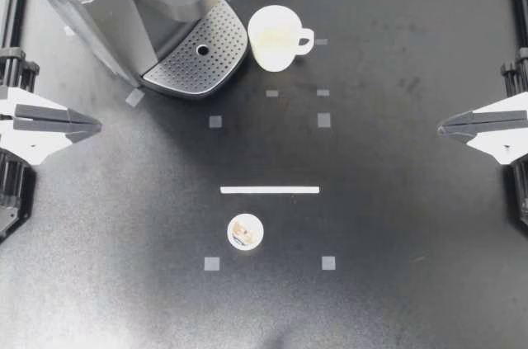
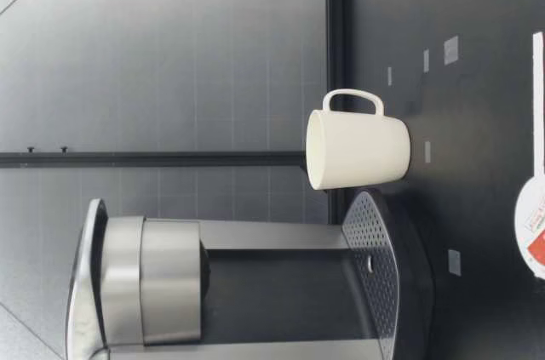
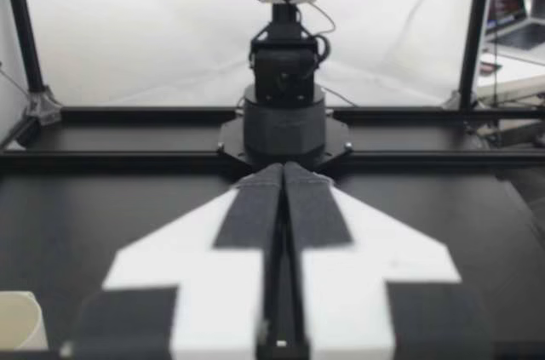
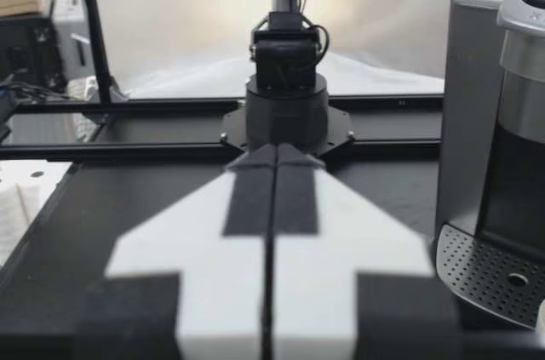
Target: Place the coffee capsule inside the capsule container, then place the cup onto the center of the cup tray.
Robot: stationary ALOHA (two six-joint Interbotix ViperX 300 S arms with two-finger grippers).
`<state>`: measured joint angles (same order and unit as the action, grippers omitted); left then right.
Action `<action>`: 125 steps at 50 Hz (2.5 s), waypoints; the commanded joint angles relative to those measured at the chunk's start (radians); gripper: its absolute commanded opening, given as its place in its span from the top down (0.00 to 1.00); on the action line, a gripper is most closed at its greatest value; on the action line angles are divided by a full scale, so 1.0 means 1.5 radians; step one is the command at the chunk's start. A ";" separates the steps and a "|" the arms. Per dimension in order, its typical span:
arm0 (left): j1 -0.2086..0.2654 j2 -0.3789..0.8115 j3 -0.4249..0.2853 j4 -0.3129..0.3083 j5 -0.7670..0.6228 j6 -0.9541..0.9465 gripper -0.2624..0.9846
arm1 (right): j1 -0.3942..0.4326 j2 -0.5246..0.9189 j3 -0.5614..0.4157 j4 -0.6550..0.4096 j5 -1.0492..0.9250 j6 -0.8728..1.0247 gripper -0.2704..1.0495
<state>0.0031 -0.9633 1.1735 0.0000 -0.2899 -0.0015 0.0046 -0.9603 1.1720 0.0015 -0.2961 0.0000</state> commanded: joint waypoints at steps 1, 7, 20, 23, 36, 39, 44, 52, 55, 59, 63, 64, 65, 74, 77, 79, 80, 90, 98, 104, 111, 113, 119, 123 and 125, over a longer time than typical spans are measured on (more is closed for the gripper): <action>0.014 0.002 -0.011 0.001 -0.010 0.003 0.64 | -0.001 0.004 -0.006 0.000 -0.006 0.002 0.67; 0.013 0.001 -0.014 0.001 -0.011 0.002 0.70 | -0.001 0.031 -0.017 0.000 -0.008 0.002 0.72; 0.013 0.002 -0.011 0.001 -0.013 0.000 0.70 | 0.000 0.207 -0.088 0.000 0.031 0.005 0.72; 0.013 0.002 -0.010 0.001 -0.013 0.000 0.70 | 0.004 0.249 -0.110 0.001 0.058 0.004 0.72; 0.014 0.002 -0.007 0.001 -0.024 0.000 0.70 | 0.019 0.399 -0.229 0.001 0.217 0.003 0.69; 0.013 0.001 -0.007 0.002 -0.024 0.000 0.70 | 0.027 0.424 -0.247 0.000 0.244 0.003 0.67; 0.013 0.002 -0.007 0.001 -0.024 0.001 0.70 | 0.034 0.460 -0.274 0.001 0.291 0.003 0.61; 0.013 0.002 -0.006 0.001 -0.024 0.002 0.70 | 0.039 0.513 -0.318 0.009 0.366 0.004 0.44; 0.014 0.002 -0.006 0.001 -0.024 0.003 0.70 | 0.039 0.533 -0.333 0.017 0.392 0.003 0.35; 0.013 0.002 -0.006 0.001 -0.024 0.002 0.70 | 0.039 0.558 -0.352 0.022 0.417 0.004 0.23; 0.014 0.002 -0.006 0.001 -0.024 0.003 0.70 | 0.039 0.589 -0.369 0.024 0.437 0.006 0.11; 0.013 0.002 -0.005 0.002 -0.024 0.004 0.70 | 0.039 0.597 -0.373 0.025 0.443 0.006 0.09; 0.014 0.002 -0.004 0.001 -0.024 0.004 0.70 | 0.039 0.605 -0.378 0.026 0.448 0.007 0.07; 0.013 0.001 0.002 0.001 -0.024 0.005 0.70 | 0.039 0.675 -0.431 0.040 0.509 0.013 0.00; 0.014 0.002 0.004 0.001 -0.024 0.005 0.70 | 0.039 0.693 -0.448 0.040 0.526 0.012 0.00; 0.013 0.002 0.005 0.001 -0.024 0.005 0.70 | 0.039 0.706 -0.458 0.042 0.531 0.010 0.00; 0.013 0.002 0.005 0.001 -0.024 0.005 0.70 | 0.041 0.710 -0.461 0.043 0.531 0.010 0.00; 0.013 0.002 0.006 0.001 -0.024 0.007 0.70 | 0.054 0.723 -0.466 0.043 0.469 0.007 0.00; 0.014 0.001 0.008 0.001 -0.022 0.008 0.70 | 0.054 0.730 -0.467 0.043 0.433 0.009 0.01; 0.014 0.000 0.010 0.001 -0.022 0.008 0.70 | 0.059 0.742 -0.472 0.043 0.435 0.007 0.01; 0.013 -0.001 0.012 0.001 -0.022 0.007 0.70 | 0.069 0.756 -0.486 0.042 0.437 0.005 0.01; 0.013 -0.002 0.013 0.001 -0.022 0.007 0.70 | 0.070 0.760 -0.489 0.041 0.437 0.005 0.01; 0.014 -0.002 0.013 0.001 -0.022 0.007 0.70 | 0.072 0.774 -0.498 0.041 0.438 0.005 0.01; 0.014 -0.002 0.013 0.001 -0.022 0.007 0.70 | 0.075 0.784 -0.508 0.039 0.438 0.003 0.01; 0.013 -0.002 0.013 0.001 -0.022 0.007 0.70 | 0.075 0.789 -0.511 0.039 0.438 0.002 0.01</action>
<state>0.0215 -0.9695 1.2057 0.0015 -0.3160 0.0092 0.1074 0.2316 0.4357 0.0629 0.3636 0.0061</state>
